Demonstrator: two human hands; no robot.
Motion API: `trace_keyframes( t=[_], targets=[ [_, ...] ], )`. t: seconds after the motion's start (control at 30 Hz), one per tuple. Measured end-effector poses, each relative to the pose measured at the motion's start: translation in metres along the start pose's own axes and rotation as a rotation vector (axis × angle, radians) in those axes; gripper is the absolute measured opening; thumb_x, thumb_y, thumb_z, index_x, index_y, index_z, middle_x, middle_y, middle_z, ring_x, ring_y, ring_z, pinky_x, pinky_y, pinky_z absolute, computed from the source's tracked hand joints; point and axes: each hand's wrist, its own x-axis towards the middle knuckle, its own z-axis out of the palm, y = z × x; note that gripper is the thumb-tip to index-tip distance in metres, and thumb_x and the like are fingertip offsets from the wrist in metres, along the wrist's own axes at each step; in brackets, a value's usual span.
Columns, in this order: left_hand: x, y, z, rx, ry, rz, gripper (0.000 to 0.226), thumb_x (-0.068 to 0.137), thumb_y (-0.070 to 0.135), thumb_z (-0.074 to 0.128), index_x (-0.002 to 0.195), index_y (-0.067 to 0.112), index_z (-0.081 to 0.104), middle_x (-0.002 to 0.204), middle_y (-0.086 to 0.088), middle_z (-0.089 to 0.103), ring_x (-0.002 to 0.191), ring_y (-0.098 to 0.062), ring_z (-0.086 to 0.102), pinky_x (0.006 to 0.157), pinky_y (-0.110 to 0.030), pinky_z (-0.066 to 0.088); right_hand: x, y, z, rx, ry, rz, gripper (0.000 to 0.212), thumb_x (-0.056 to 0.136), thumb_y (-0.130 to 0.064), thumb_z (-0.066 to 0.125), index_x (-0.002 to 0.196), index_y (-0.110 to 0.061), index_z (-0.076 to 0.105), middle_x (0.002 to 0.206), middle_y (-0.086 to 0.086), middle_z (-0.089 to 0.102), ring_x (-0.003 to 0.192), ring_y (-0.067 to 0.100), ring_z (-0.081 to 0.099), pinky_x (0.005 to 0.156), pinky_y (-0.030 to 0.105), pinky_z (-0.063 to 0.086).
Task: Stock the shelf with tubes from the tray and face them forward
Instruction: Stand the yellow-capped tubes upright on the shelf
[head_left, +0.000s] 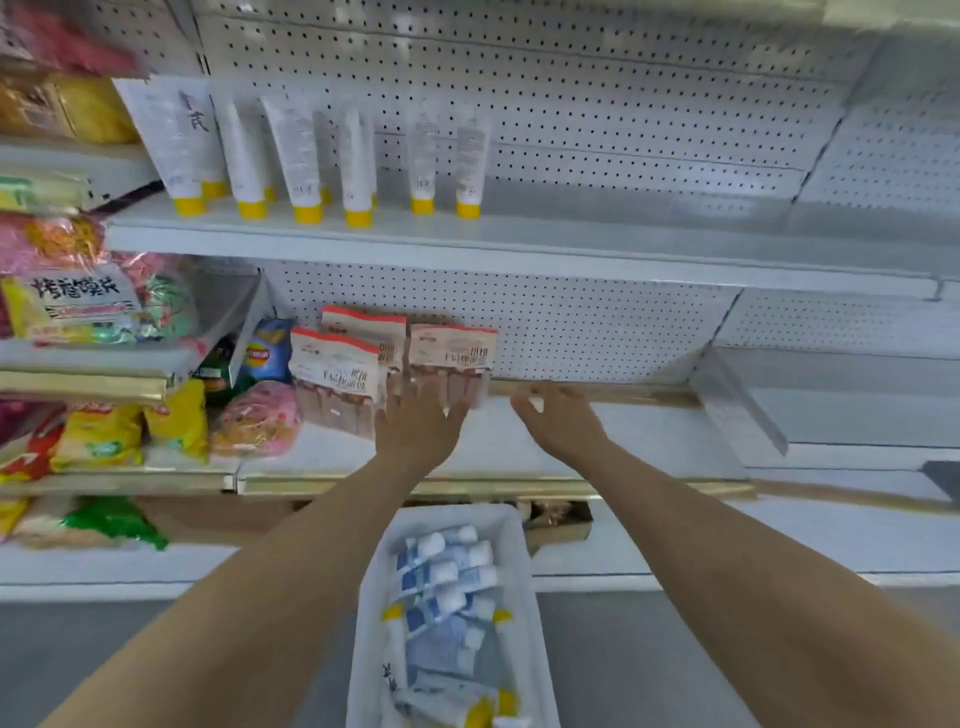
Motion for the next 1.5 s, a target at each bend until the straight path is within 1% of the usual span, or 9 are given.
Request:
trace_keyframes(
  t=[0.3,0.63,0.73,0.83,0.93,1.03,1.17,1.4,1.5],
  targets=[
    [-0.011,-0.045,0.137,-0.036,-0.267,-0.180,0.056,0.094,0.055,0.037,0.133,0.016,0.045,0.130,-0.017,0.053,0.117,-0.038,0.050,0.097,-0.049,0.044,0.018,0.089,0.116,-0.058,-0.319,0.095,0.048,0.096,-0.046,0.046,0.139,-0.023,0.047,0.139,0.009,0.048,0.124,0.031,0.047,0.099,0.037,0.041],
    [-0.062,-0.119,0.274,-0.172,-0.556,-0.562,0.062,0.094,0.060,0.036,0.135,0.015,0.047,0.127,-0.014,0.057,0.115,-0.034,0.054,0.096,-0.042,0.045,-0.001,0.166,0.248,0.054,-0.789,0.304,0.052,0.100,-0.050,0.040,0.124,-0.007,0.056,0.122,0.014,0.062,0.116,0.032,0.056,0.090,0.033,0.042],
    [-0.090,-0.133,0.298,-0.218,-0.617,-0.655,0.060,0.096,0.056,0.039,0.135,0.011,0.046,0.126,-0.017,0.058,0.116,-0.034,0.054,0.094,-0.038,0.042,-0.013,0.182,0.286,0.063,-0.853,0.395,0.060,0.096,-0.058,0.044,0.133,-0.012,0.050,0.133,0.012,0.057,0.119,0.030,0.055,0.095,0.034,0.044],
    [-0.112,-0.145,0.319,-0.252,-0.633,-0.711,0.056,0.096,0.054,0.041,0.133,0.012,0.050,0.130,-0.010,0.058,0.118,-0.029,0.054,0.091,-0.032,0.040,-0.014,0.187,0.311,0.101,-0.908,0.418,0.060,0.094,-0.056,0.049,0.140,-0.017,0.042,0.135,0.007,0.055,0.121,0.028,0.054,0.092,0.033,0.044],
    [-0.120,-0.149,0.327,-0.282,-0.635,-0.764,0.054,0.098,0.051,0.041,0.134,0.012,0.050,0.129,-0.008,0.057,0.100,-0.025,0.061,0.072,-0.023,0.039,-0.014,0.182,0.328,0.187,-0.979,0.414,0.046,0.094,-0.047,0.056,0.128,-0.015,0.052,0.116,0.004,0.065,0.099,0.020,0.062,0.074,0.026,0.048],
    [-0.122,-0.158,0.335,-0.299,-0.564,-0.824,0.053,0.095,0.055,0.043,0.128,0.015,0.055,0.127,-0.011,0.060,0.111,-0.027,0.057,0.085,-0.031,0.040,-0.023,0.181,0.354,0.246,-1.104,0.446,0.057,0.084,-0.052,0.067,0.124,-0.012,0.059,0.105,0.001,0.069,0.095,0.017,0.066,0.080,0.029,0.056],
    [-0.134,-0.171,0.330,-0.315,-0.451,-0.878,0.050,0.093,0.053,0.049,0.124,0.016,0.061,0.122,-0.012,0.063,0.113,-0.029,0.057,0.093,-0.036,0.043,-0.045,0.173,0.377,0.177,-1.184,0.408,0.057,0.074,-0.055,0.077,0.114,-0.017,0.062,0.114,0.001,0.066,0.102,0.018,0.063,0.092,0.032,0.051],
    [-0.158,-0.183,0.330,-0.296,-0.491,-0.963,0.055,0.093,0.049,0.053,0.138,0.016,0.047,0.135,-0.013,0.052,0.124,-0.032,0.049,0.100,-0.038,0.038,-0.058,0.166,0.390,-0.071,-1.095,0.220,0.050,0.062,-0.039,0.088,0.097,-0.018,0.058,0.092,-0.003,0.064,0.076,0.013,0.060,0.061,0.026,0.046],
    [-0.163,-0.183,0.334,-0.273,-0.534,-1.022,0.068,0.086,0.054,0.061,0.140,0.020,0.039,0.130,-0.011,0.056,0.118,-0.033,0.053,0.091,-0.038,0.042,-0.043,0.169,0.388,-0.039,-1.233,0.291,0.045,0.068,-0.042,0.083,0.097,-0.011,0.070,0.088,0.005,0.070,0.075,0.018,0.066,0.069,0.029,0.056]
  ],
)
